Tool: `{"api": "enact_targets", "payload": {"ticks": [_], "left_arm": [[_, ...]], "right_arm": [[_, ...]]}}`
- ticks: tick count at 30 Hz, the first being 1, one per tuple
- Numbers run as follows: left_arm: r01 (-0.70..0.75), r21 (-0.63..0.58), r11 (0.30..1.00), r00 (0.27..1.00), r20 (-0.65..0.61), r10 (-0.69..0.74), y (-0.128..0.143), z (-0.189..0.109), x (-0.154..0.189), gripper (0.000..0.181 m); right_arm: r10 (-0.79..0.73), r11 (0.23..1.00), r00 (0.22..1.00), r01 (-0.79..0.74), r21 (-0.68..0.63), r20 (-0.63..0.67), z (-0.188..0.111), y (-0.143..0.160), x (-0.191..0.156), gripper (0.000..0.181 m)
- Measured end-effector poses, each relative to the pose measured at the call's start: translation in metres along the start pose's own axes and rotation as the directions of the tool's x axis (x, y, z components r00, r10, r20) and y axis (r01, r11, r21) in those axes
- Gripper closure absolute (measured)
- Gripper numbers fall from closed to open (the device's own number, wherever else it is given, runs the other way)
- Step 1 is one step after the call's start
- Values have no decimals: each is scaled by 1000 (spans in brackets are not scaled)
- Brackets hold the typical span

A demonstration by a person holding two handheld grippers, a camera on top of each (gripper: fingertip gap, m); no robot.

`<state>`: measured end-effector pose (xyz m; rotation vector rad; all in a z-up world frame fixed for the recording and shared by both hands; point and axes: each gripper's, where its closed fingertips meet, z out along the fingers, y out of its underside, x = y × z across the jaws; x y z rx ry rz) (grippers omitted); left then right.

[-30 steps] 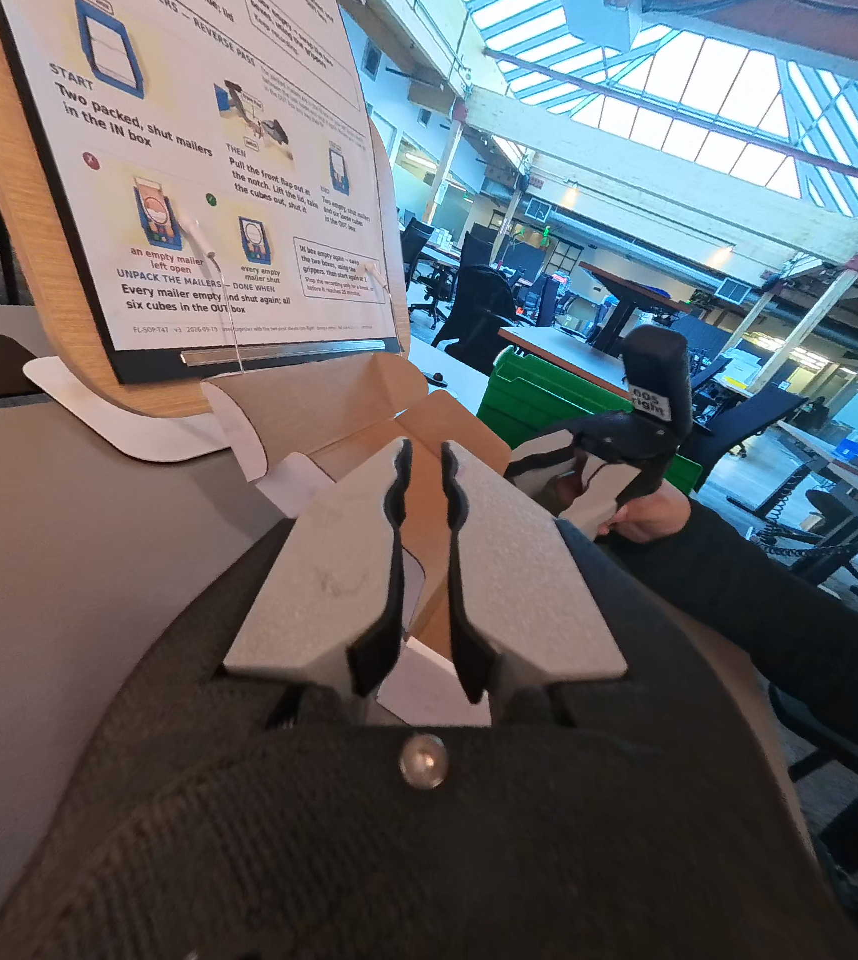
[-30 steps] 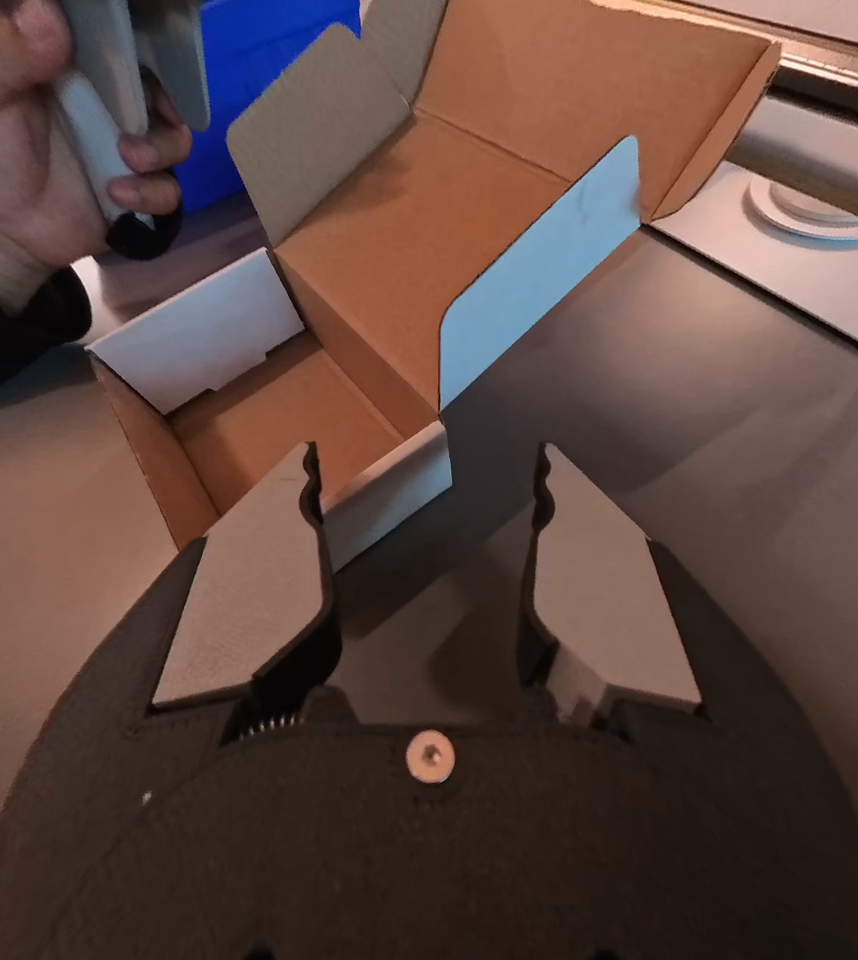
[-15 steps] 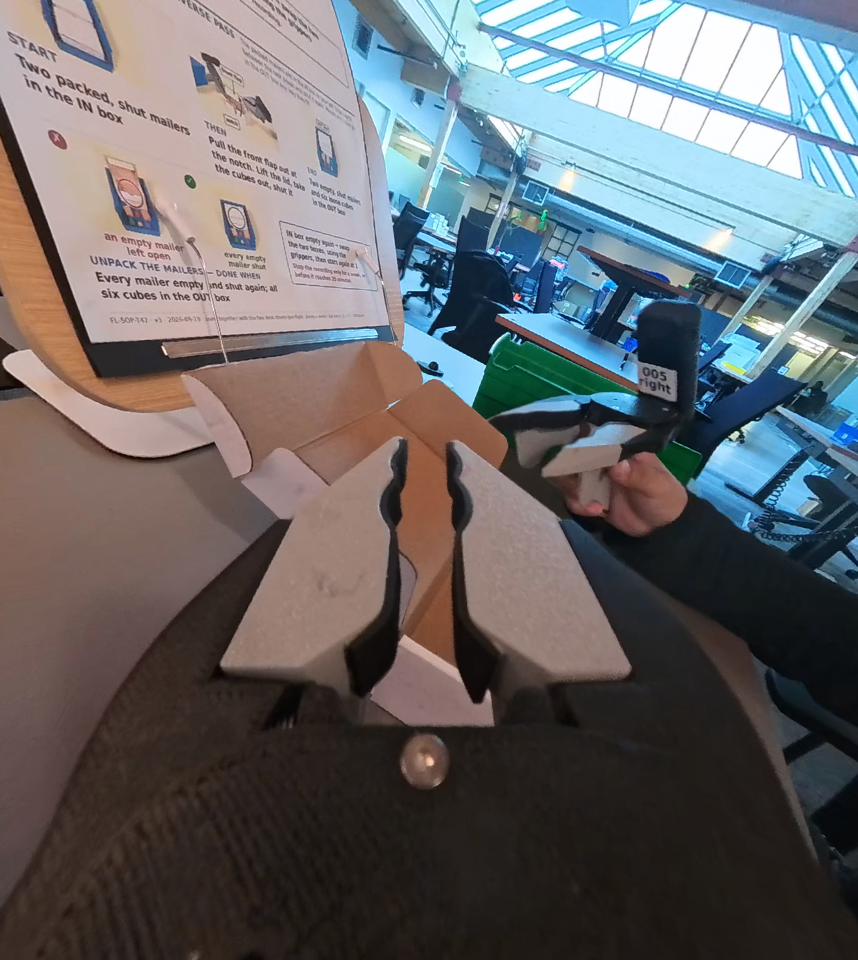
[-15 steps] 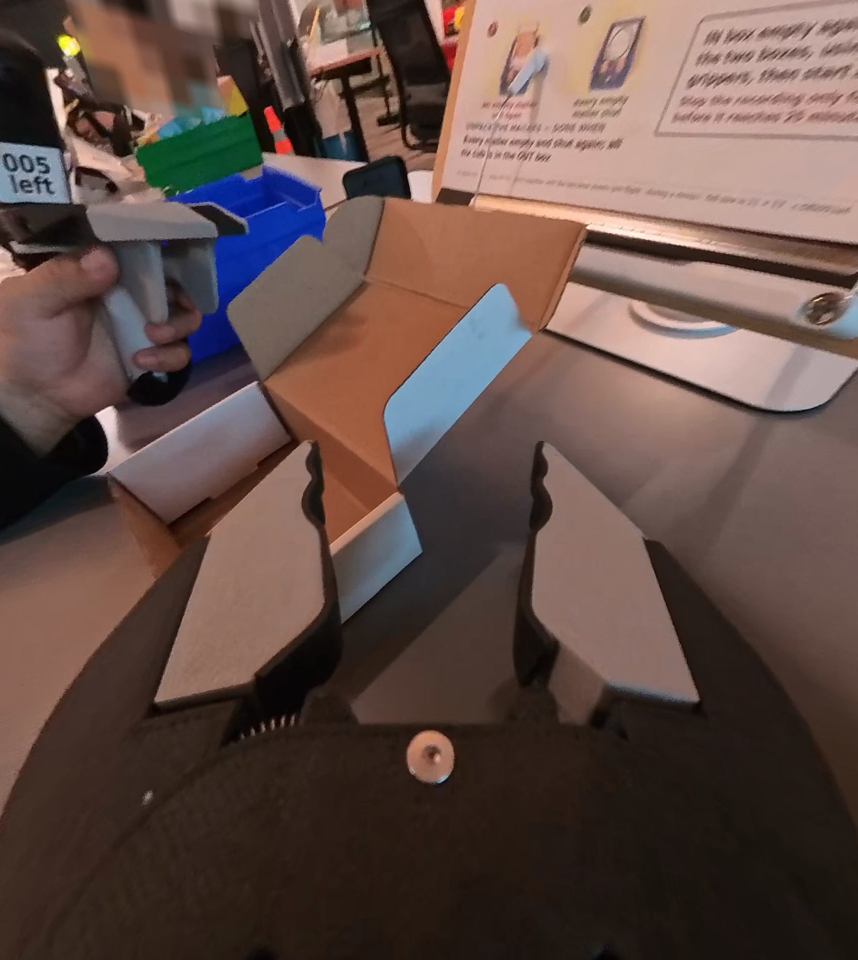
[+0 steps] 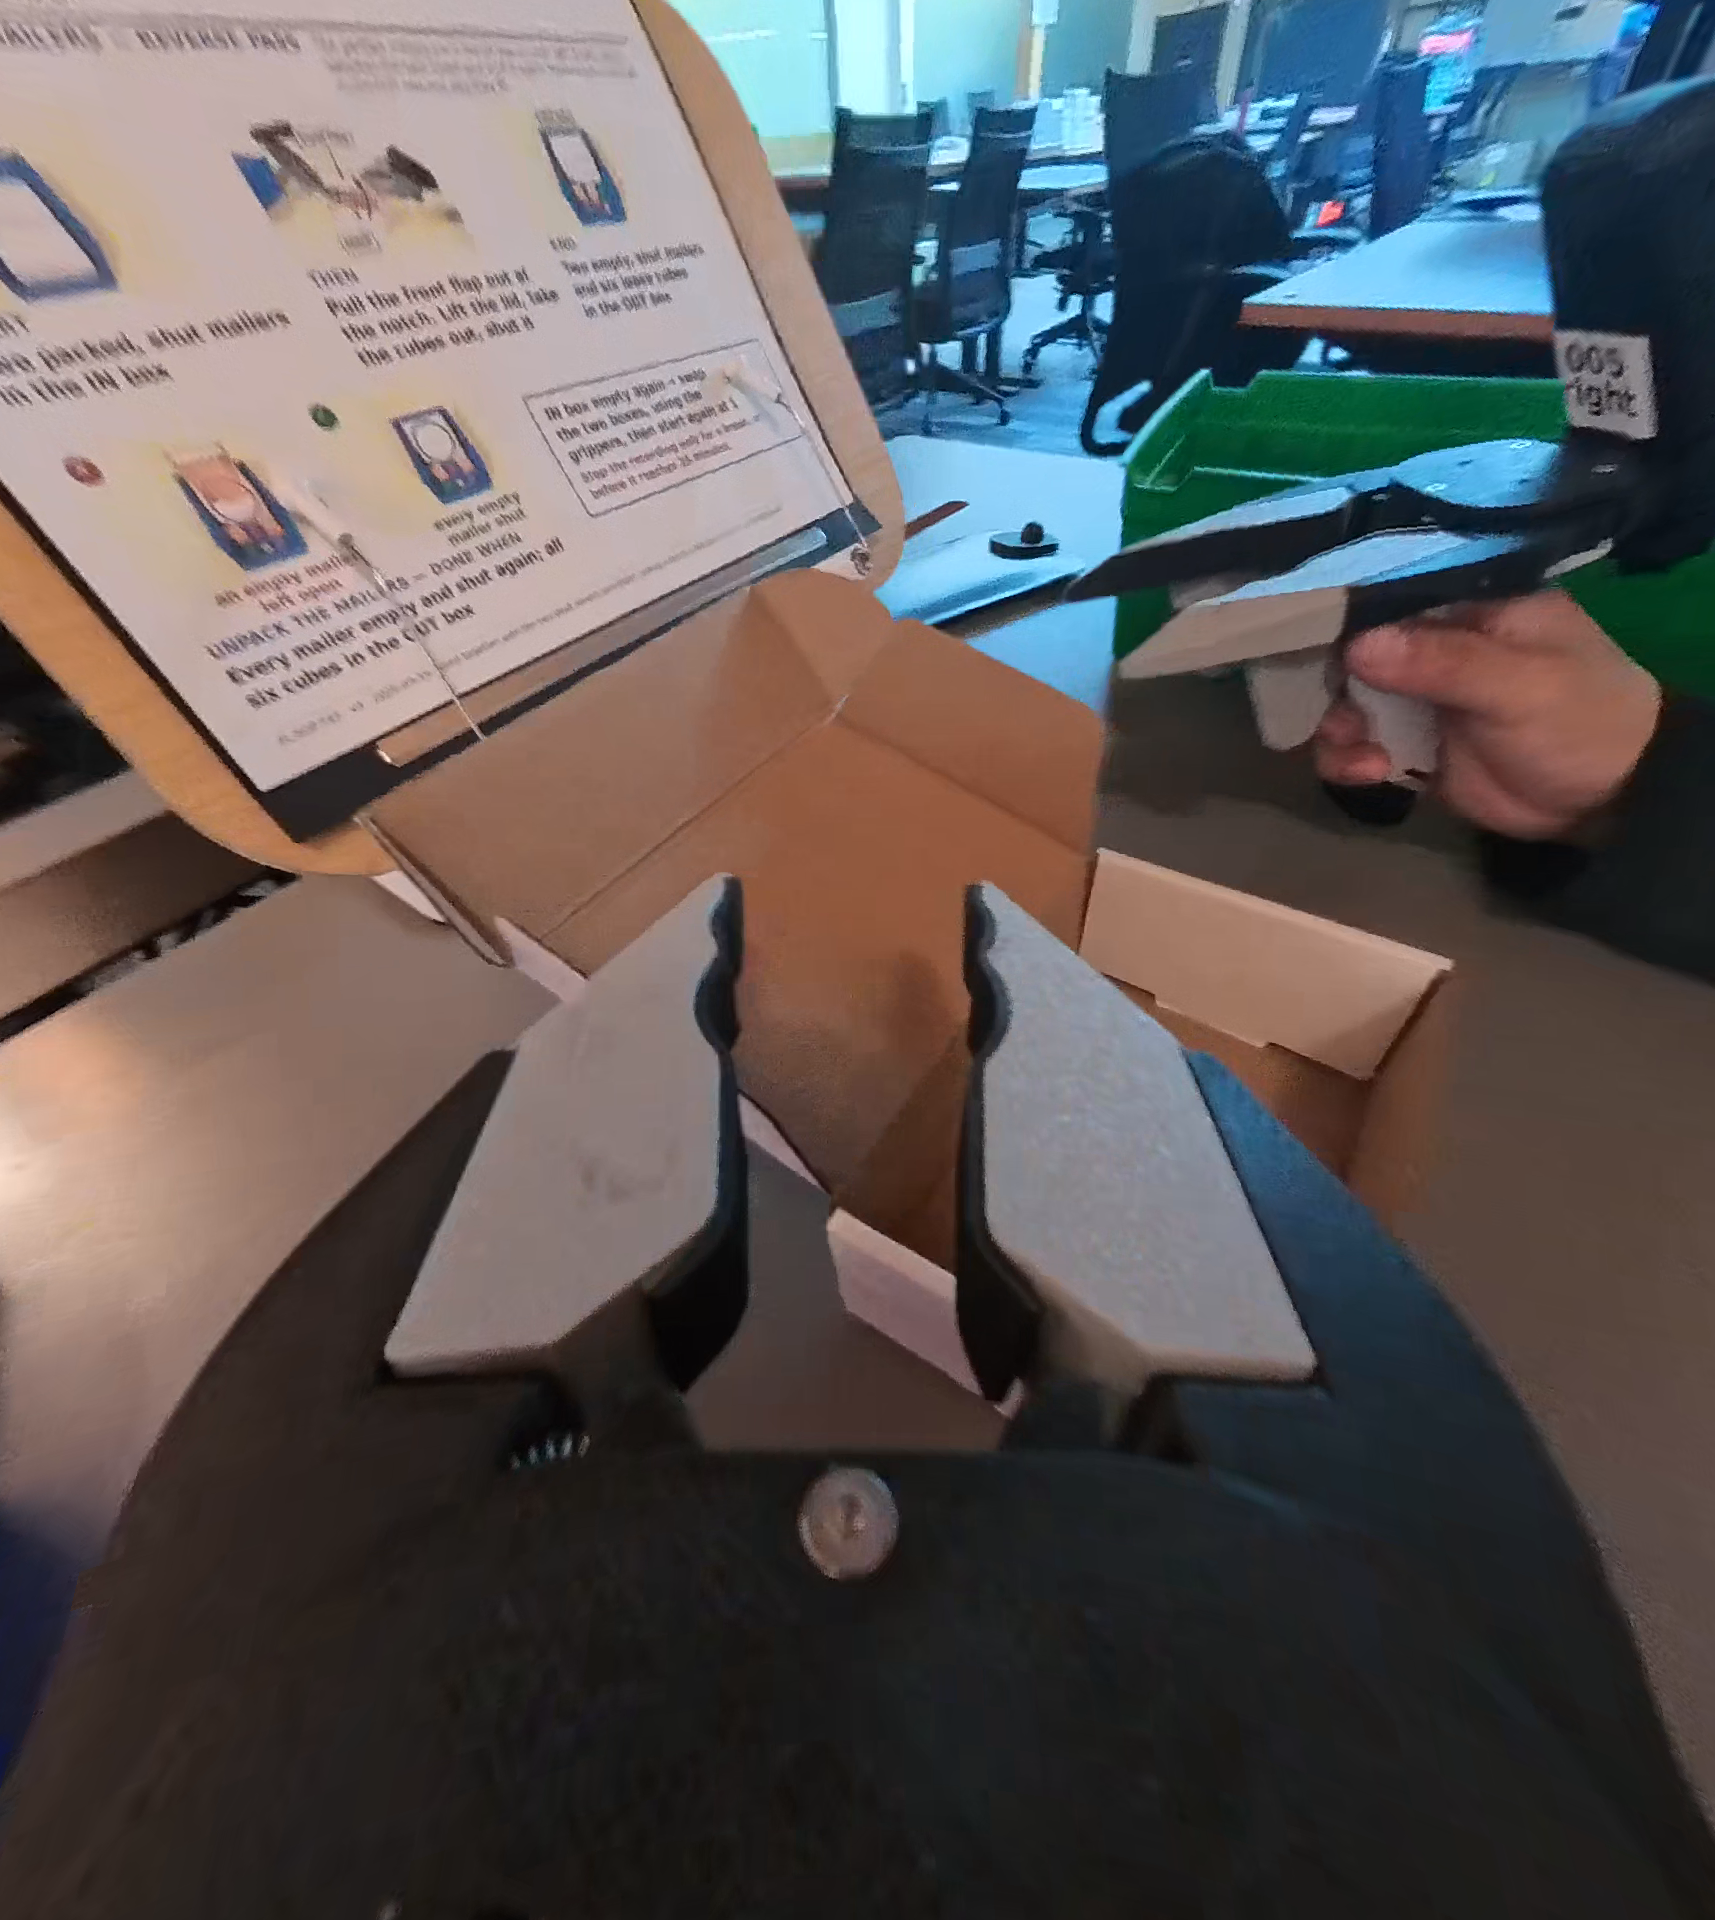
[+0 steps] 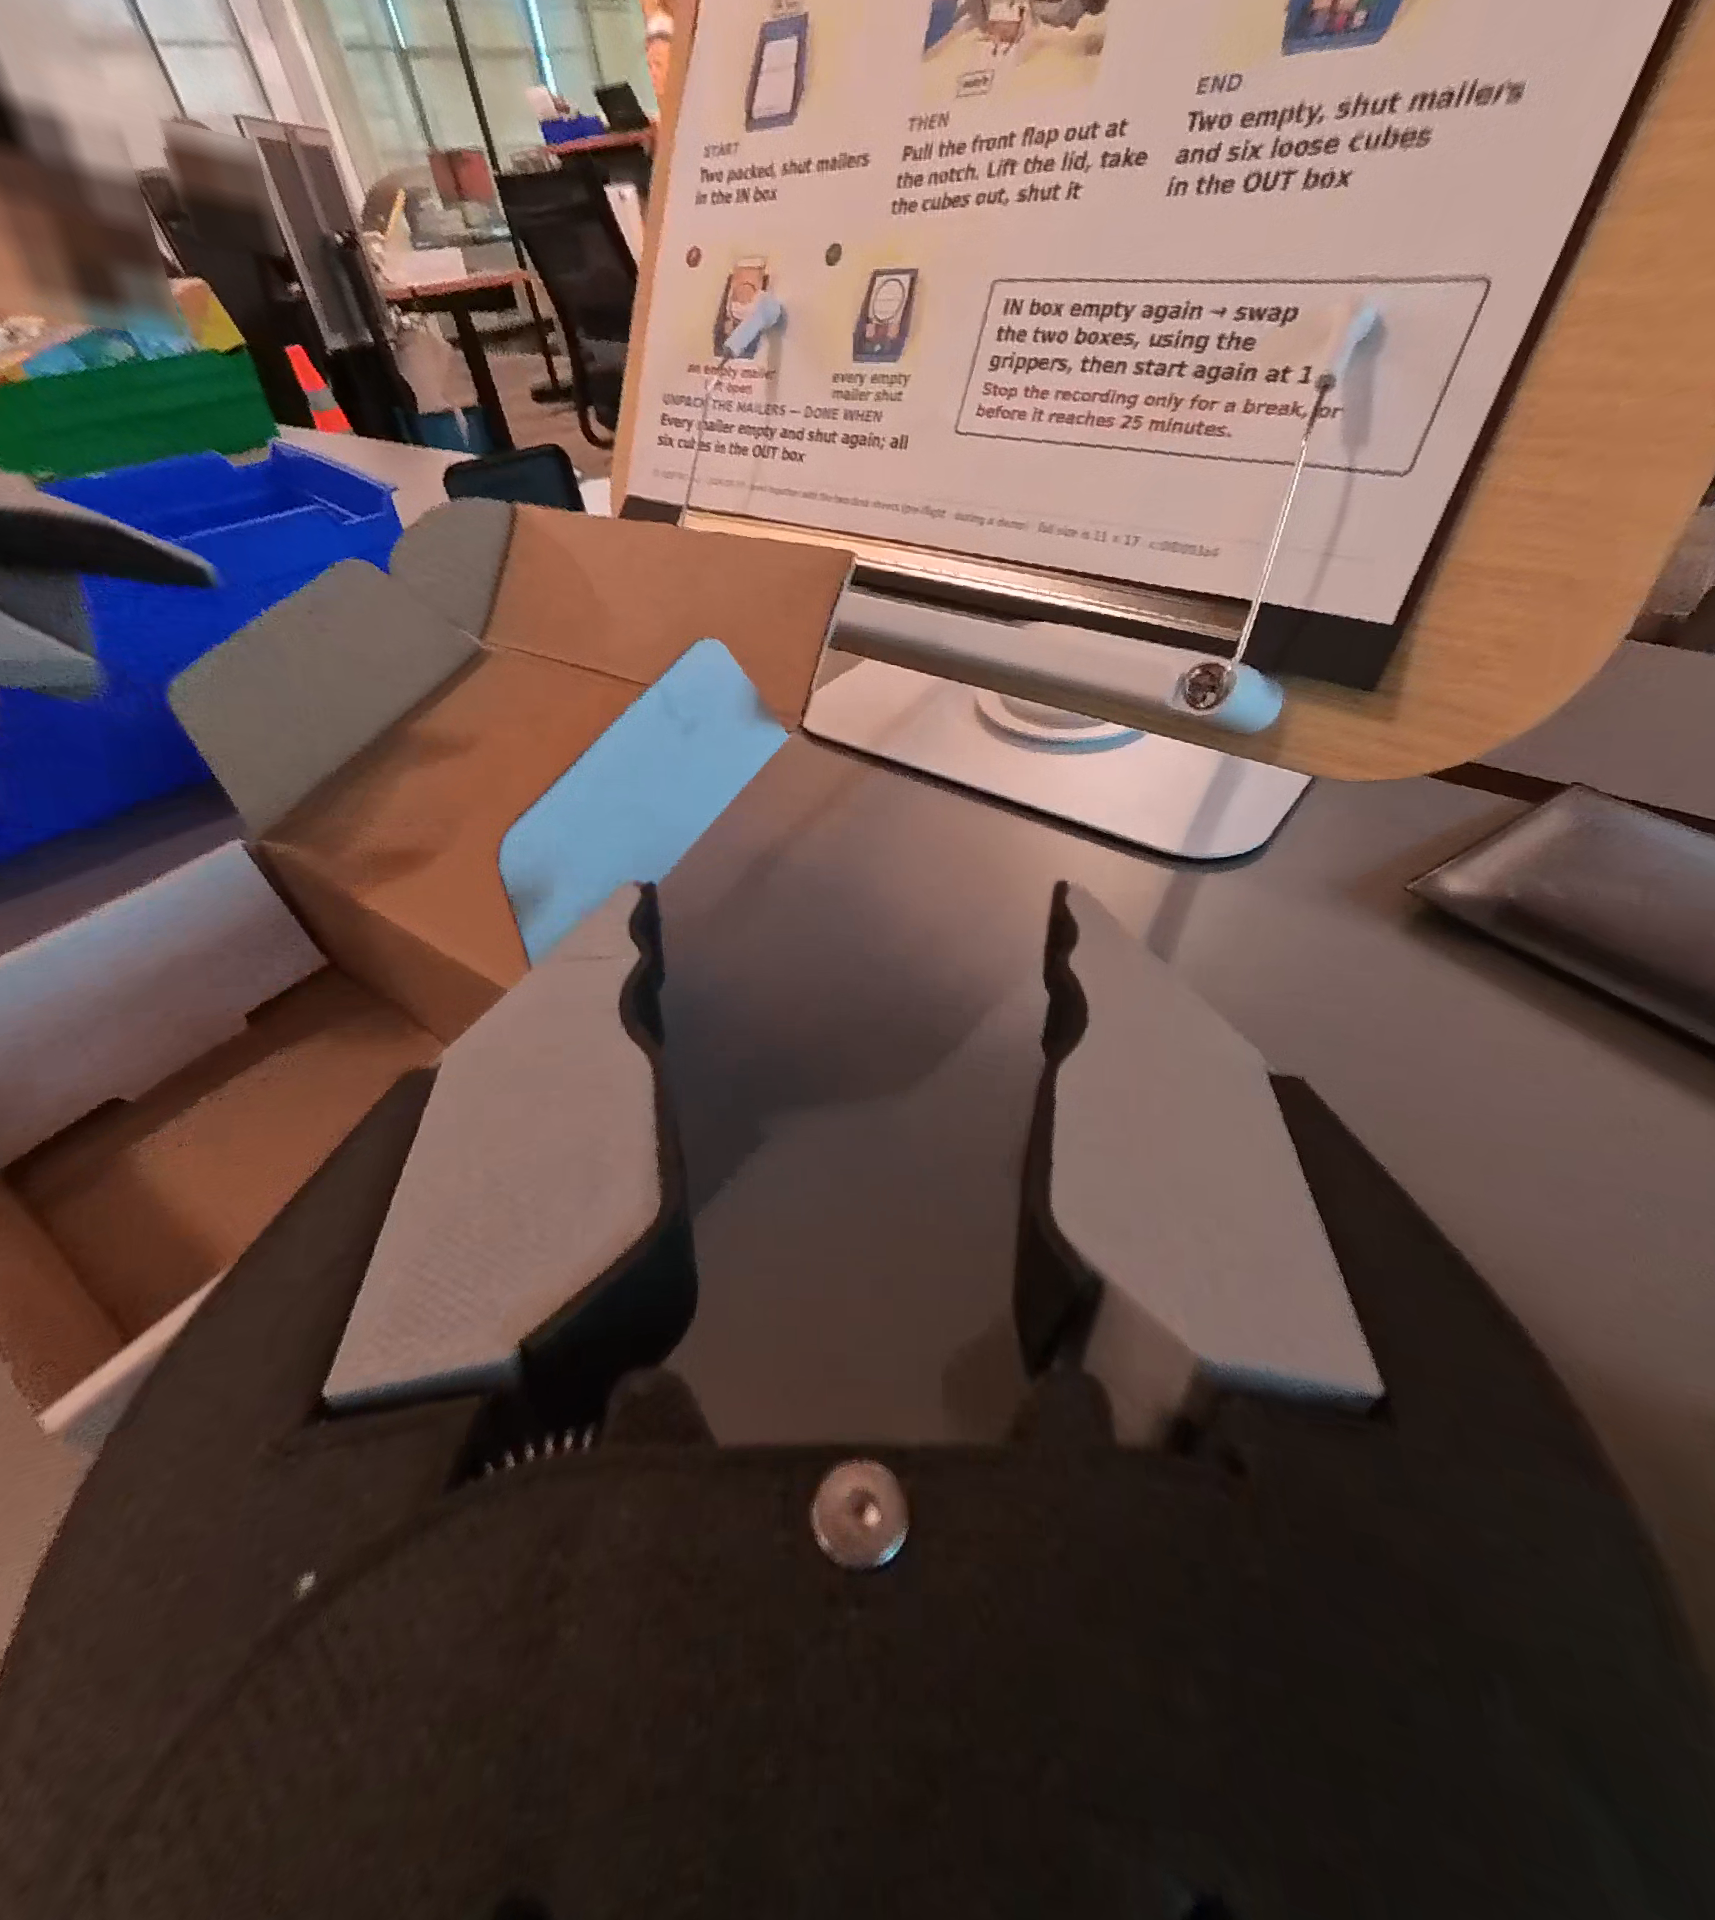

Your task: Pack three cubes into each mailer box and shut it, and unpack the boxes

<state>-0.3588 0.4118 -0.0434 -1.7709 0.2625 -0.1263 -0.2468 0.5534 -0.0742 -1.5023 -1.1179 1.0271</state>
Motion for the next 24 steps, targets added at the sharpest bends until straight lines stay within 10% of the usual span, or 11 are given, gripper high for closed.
{"api": "enact_targets", "payload": {"ticks": [5, 11, 15, 24], "left_arm": [[-45, -6, 999, 998, 50, 46, -24, -50, 1, 129], [136, -308, 942, 939, 344, -23, -5, -146, -102, 97], [257, -556, 791, 881, 471, 45, 56, -224, -179, 99], [92, -923, 374, 980, 150, 129, 162, -288, -179, 78]], "right_arm": [[-6, 999, 1000, 6, -39, 5, 8, 10, 0, 110], [-21, 1000, 1000, 21, -6, 13, 5, 0, -6, 112], [13, 1000, 1000, -13, 15, 6, 2, -4, -3, 113], [-12, 1000, 998, 10, 25, 54, 2, -7, -18, 110]]}}
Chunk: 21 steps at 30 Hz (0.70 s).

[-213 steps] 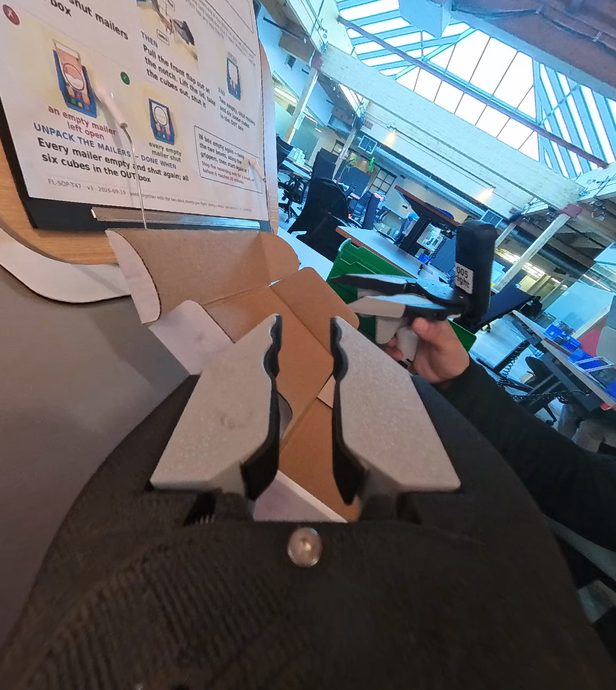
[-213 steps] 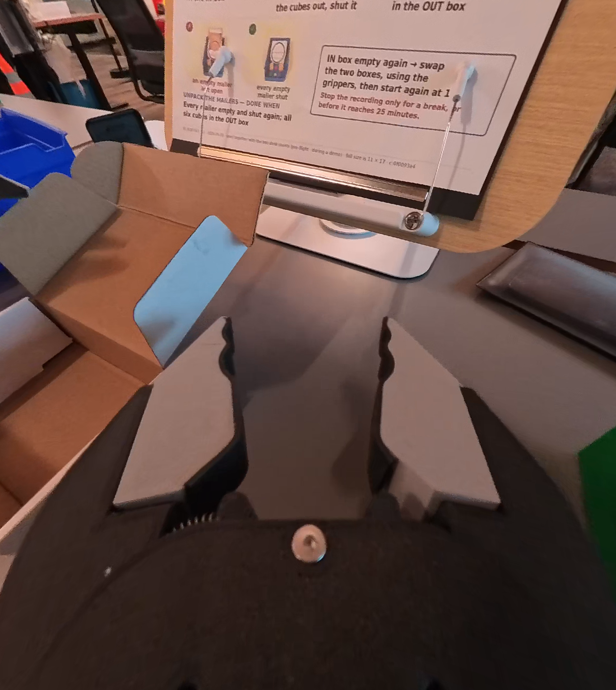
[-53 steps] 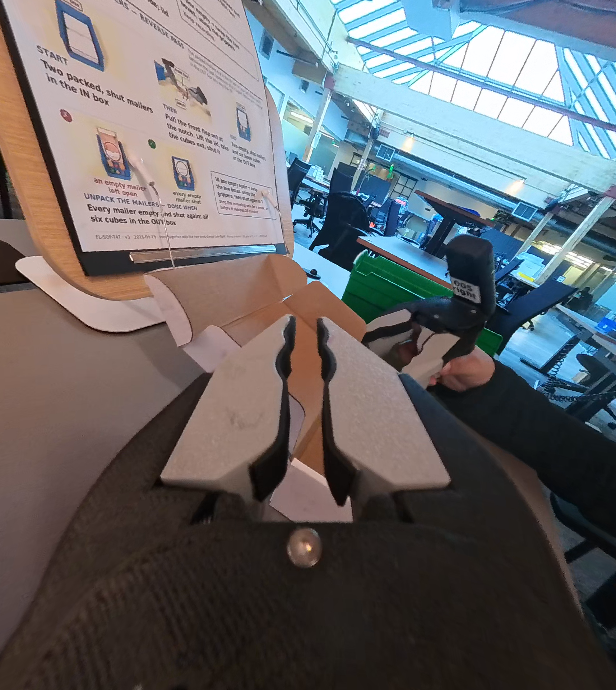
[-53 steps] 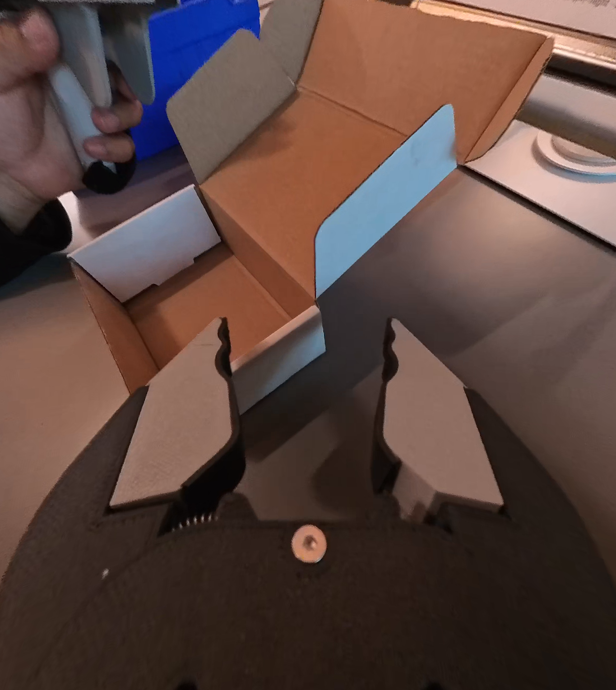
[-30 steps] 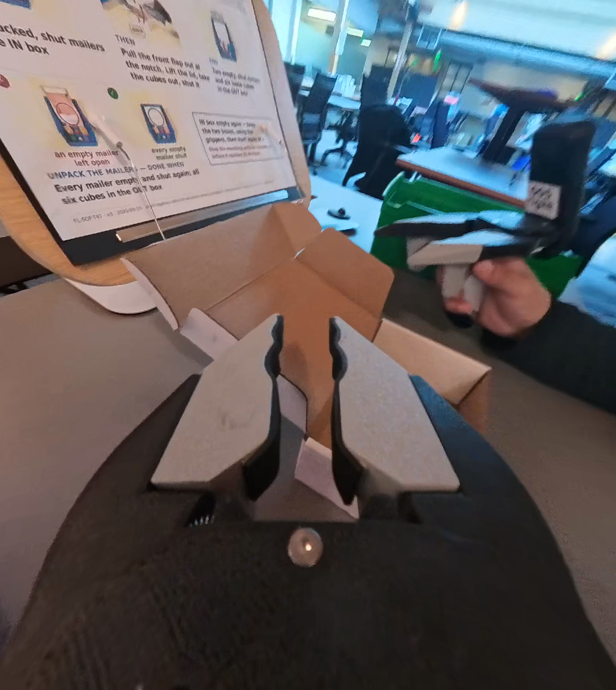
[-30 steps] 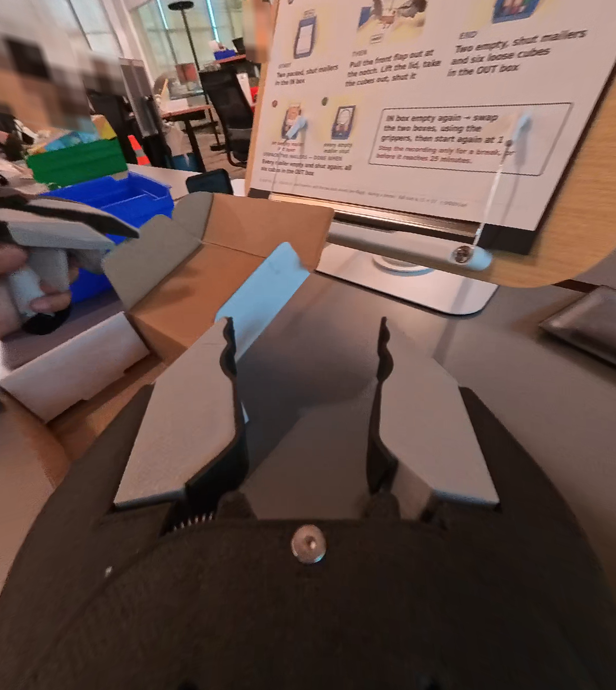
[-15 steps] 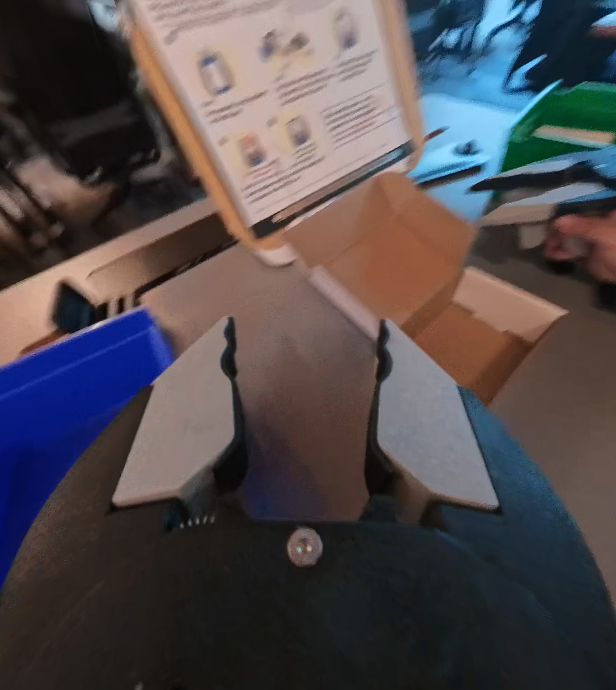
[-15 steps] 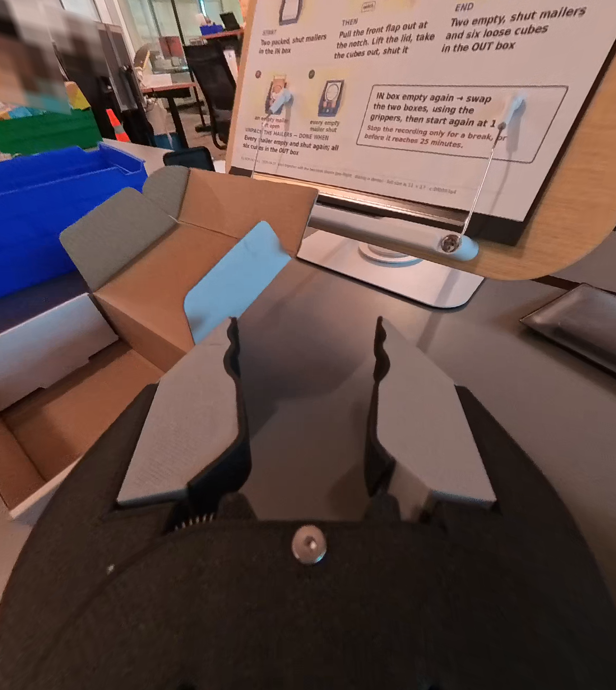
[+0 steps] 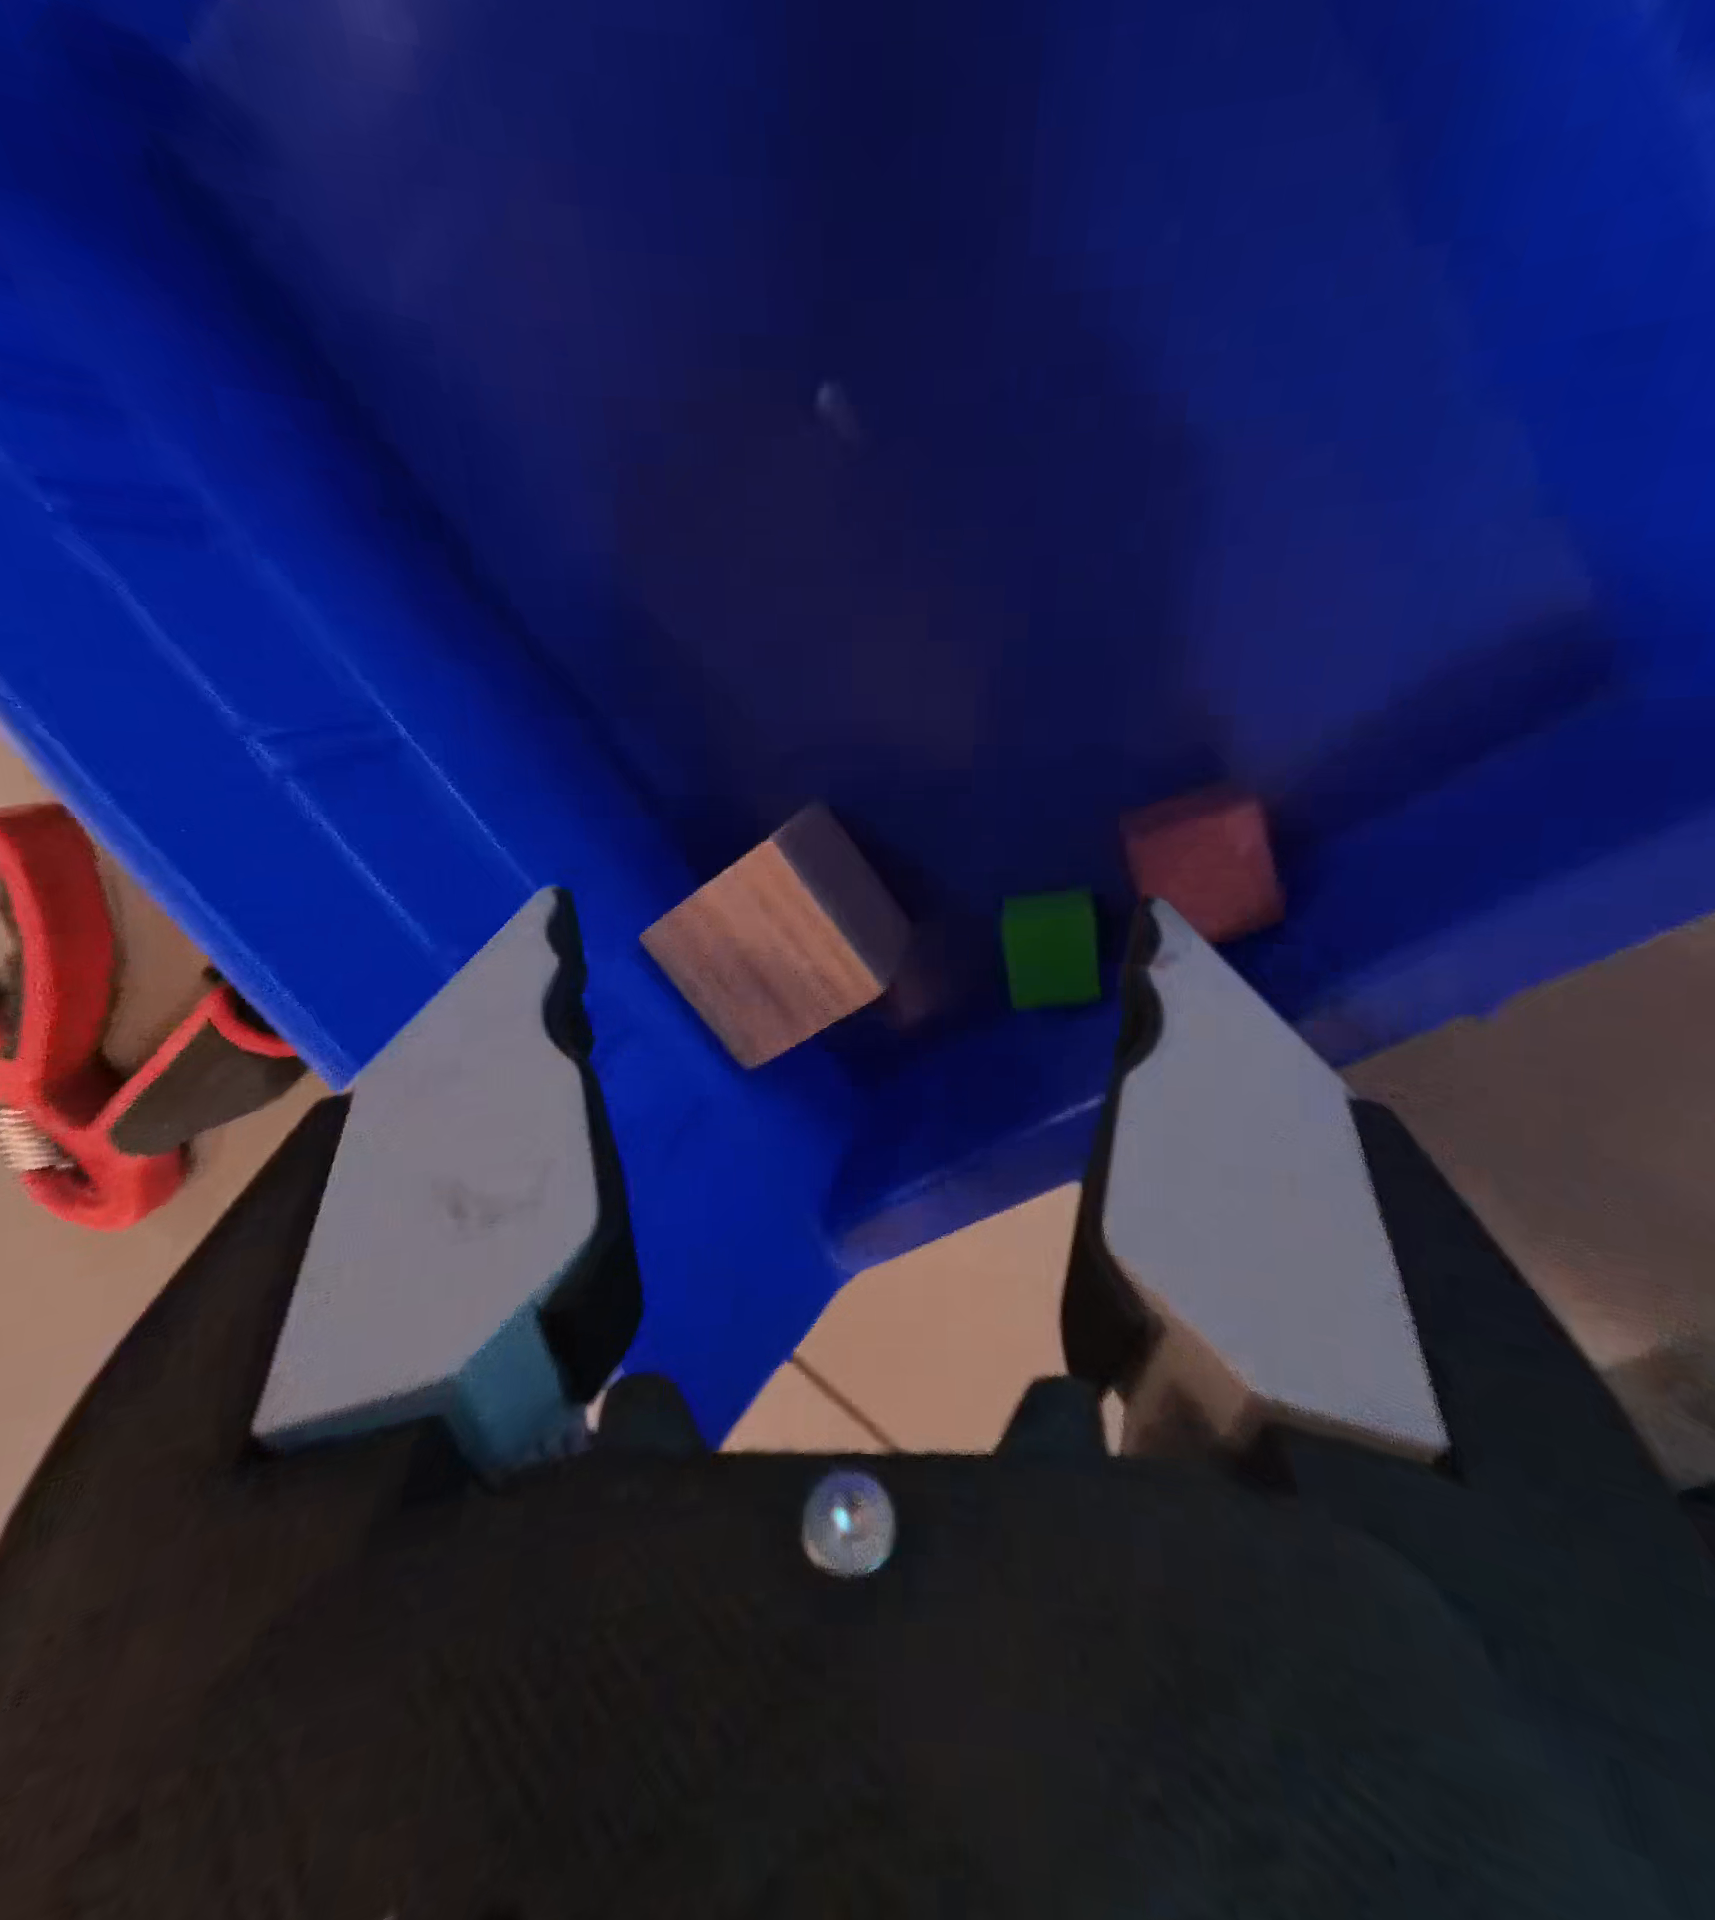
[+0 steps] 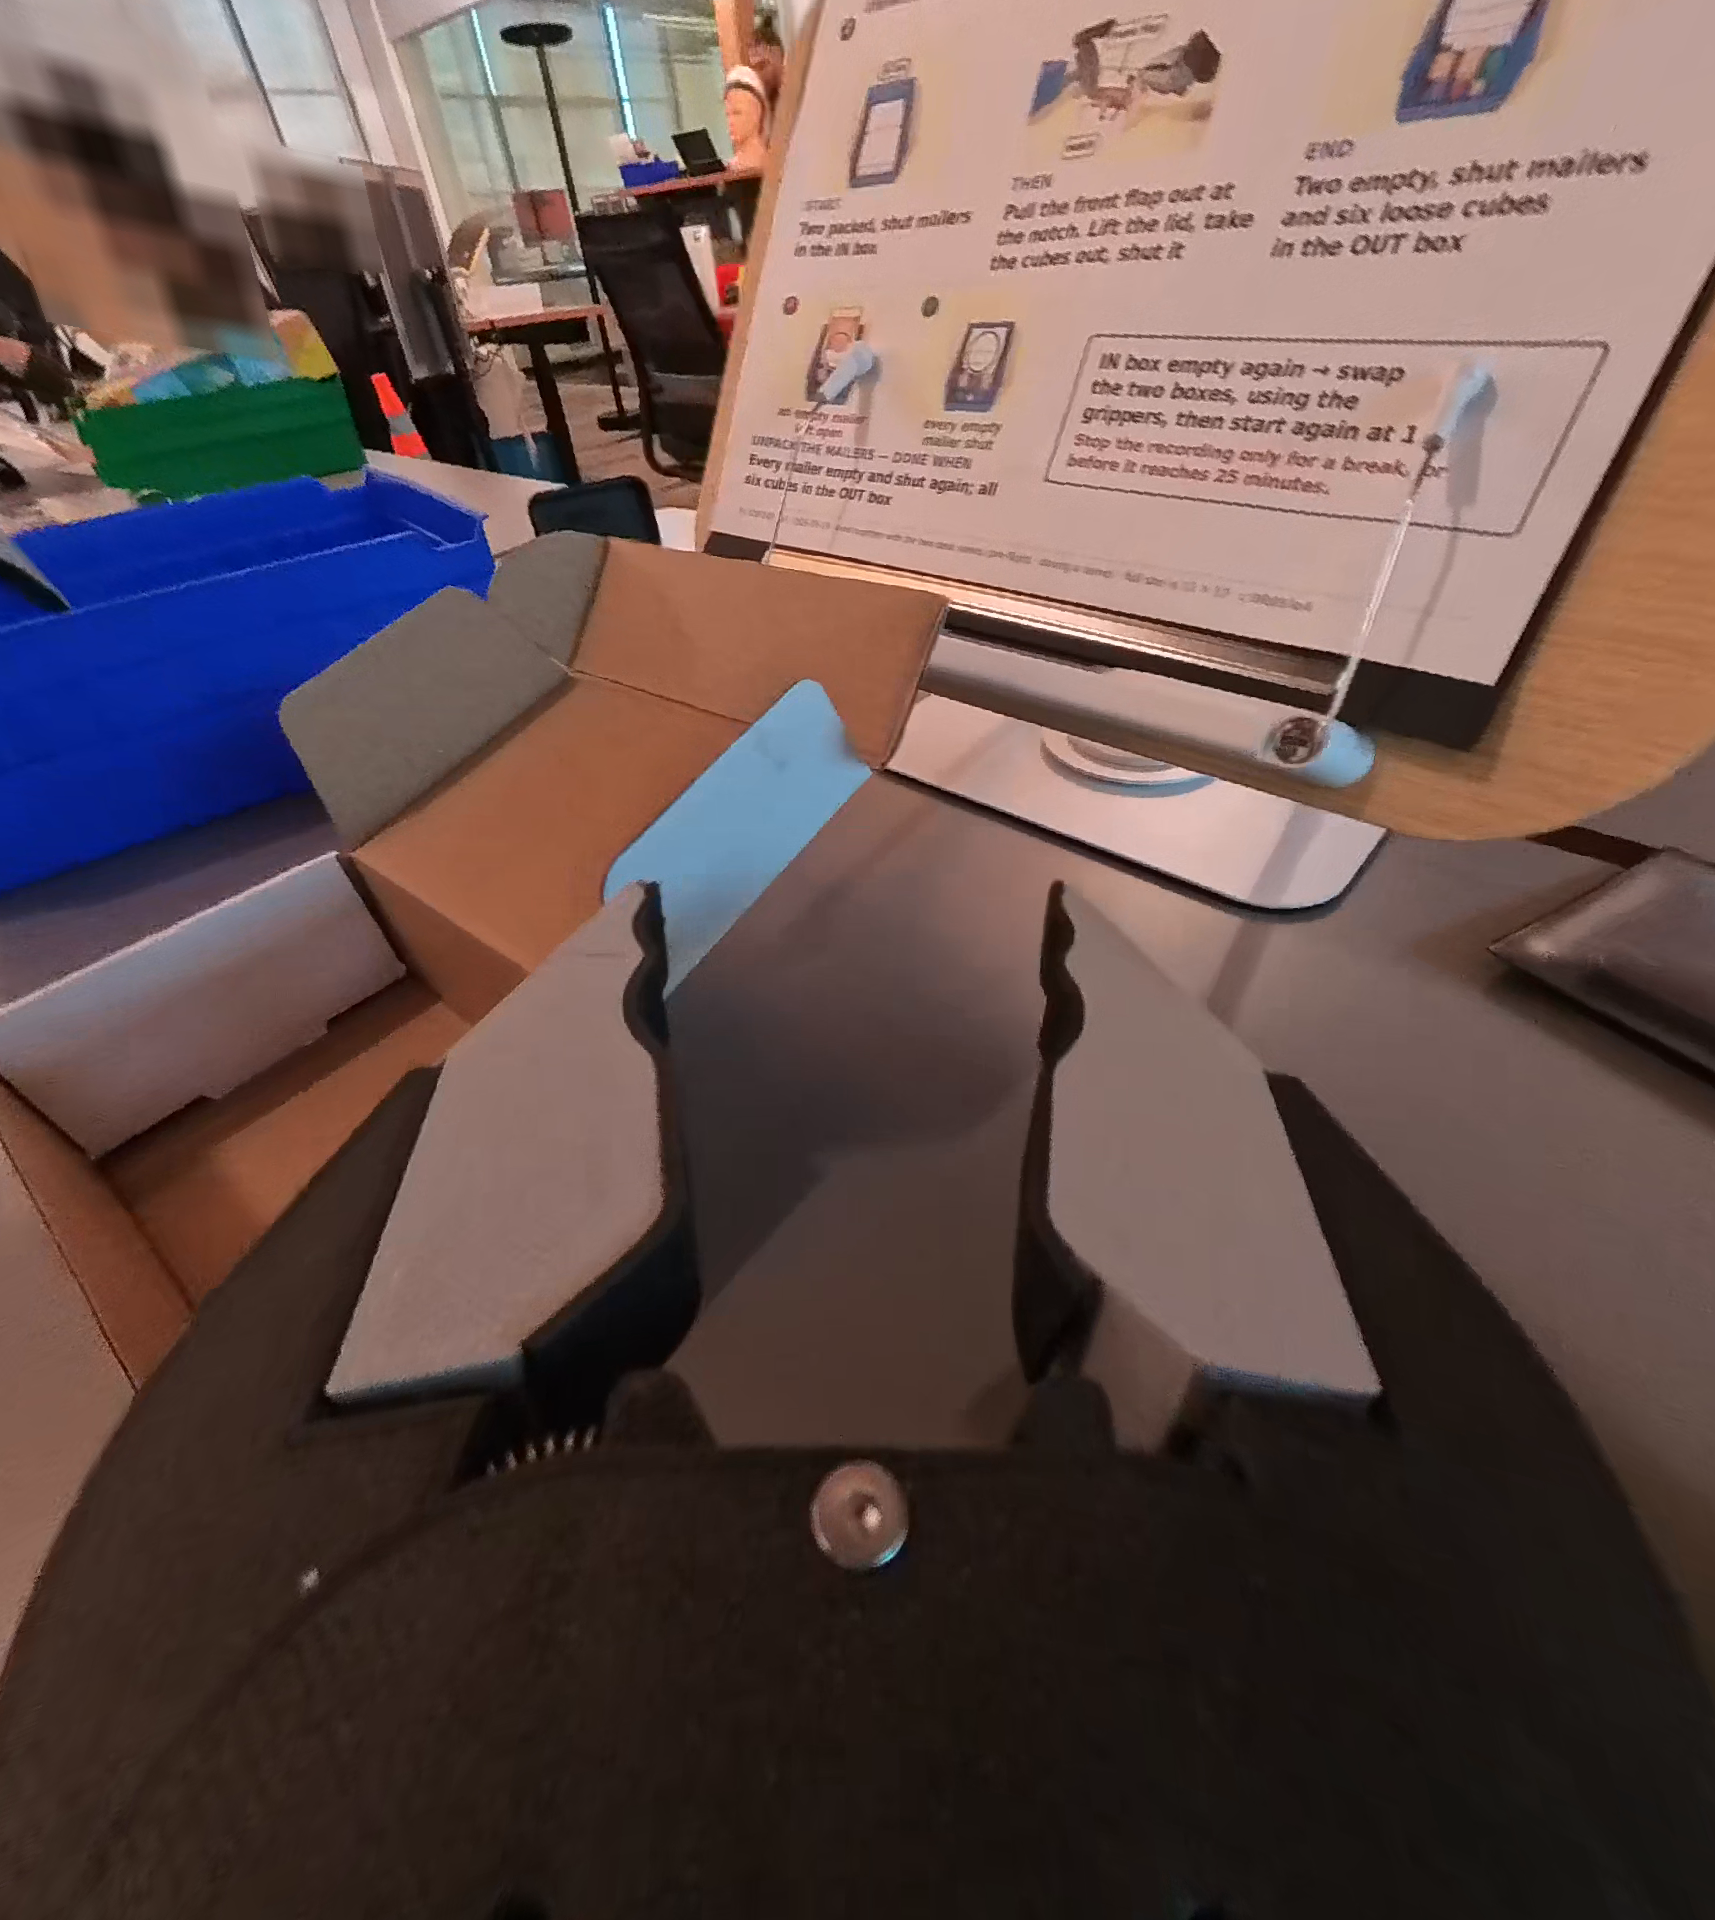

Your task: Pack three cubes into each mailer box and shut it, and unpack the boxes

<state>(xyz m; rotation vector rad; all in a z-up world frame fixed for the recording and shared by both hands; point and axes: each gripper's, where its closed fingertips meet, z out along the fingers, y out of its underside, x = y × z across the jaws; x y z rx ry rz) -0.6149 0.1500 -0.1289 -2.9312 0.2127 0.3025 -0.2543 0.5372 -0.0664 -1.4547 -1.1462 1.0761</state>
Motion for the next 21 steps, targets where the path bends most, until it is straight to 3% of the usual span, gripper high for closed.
{"api": "enact_targets", "payload": {"ticks": [3, 6, 11, 18, 21], "left_arm": [[-114, -101, 988, 991, 56, 120, 7, 12, -7, 89], [-132, -157, 979, 988, 61, 144, 6, 17, -13, 95], [-268, -356, 895, 945, 85, 317, 28, 27, -23, 116], [-390, -454, 801, 893, 27, 450, 35, 34, -25, 124], [-375, -486, 789, 891, 46, 452, 36, 34, -28, 125]], "right_arm": [[-54, 998, 998, 54, -16, -11, 1, 2, -4, 112], [-61, 998, 998, 60, -28, -6, 3, 4, -5, 111], [-34, 999, 999, 34, -20, 5, 3, 3, -3, 111], [-14, 999, 1000, 15, -28, 19, 4, 4, -3, 112], [-23, 999, 1000, 23, -32, 19, 5, 5, -4, 112]]}}
